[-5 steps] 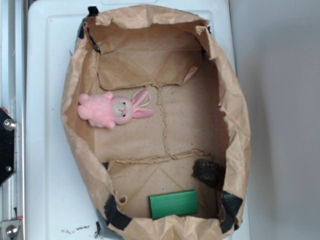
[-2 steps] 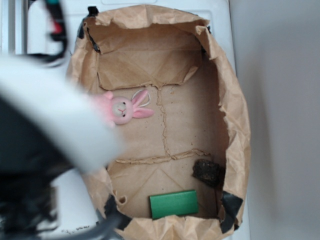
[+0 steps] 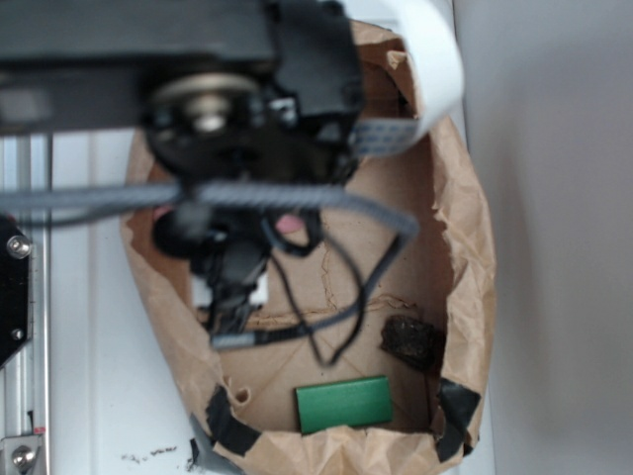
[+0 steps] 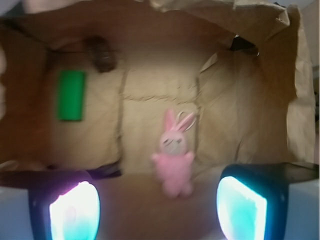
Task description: Grab the pink bunny.
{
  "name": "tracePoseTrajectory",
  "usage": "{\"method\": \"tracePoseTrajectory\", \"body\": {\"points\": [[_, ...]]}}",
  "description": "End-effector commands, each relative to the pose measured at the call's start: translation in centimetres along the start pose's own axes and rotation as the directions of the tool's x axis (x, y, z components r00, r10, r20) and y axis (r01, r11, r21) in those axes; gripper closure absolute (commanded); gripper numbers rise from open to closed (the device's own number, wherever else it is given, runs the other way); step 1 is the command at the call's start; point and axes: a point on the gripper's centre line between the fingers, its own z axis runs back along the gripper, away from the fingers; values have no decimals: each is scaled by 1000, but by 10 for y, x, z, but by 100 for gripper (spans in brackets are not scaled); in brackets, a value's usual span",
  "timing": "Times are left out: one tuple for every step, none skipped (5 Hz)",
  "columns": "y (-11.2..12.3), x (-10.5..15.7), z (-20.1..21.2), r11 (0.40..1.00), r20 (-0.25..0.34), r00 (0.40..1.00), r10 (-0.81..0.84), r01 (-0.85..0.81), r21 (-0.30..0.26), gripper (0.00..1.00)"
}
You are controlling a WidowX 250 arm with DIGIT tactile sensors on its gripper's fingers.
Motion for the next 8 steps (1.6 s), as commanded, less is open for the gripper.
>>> {"method": "tracePoseTrajectory", "body": {"points": [[17, 8, -32, 997, 57, 996, 69, -71, 36, 0], [17, 8, -32, 997, 57, 996, 69, -71, 36, 0], [17, 8, -32, 997, 57, 996, 69, -71, 36, 0], [17, 8, -32, 997, 57, 996, 69, -71, 36, 0], [13, -9, -68, 997, 45, 997, 67, -69, 37, 0], [12, -16, -84, 998, 34, 998, 49, -50, 43, 0], [12, -19, -92, 998, 43, 999, 28, -31, 63, 0], [12, -12, -99, 997, 36, 998, 46, -48, 61, 0]]}}
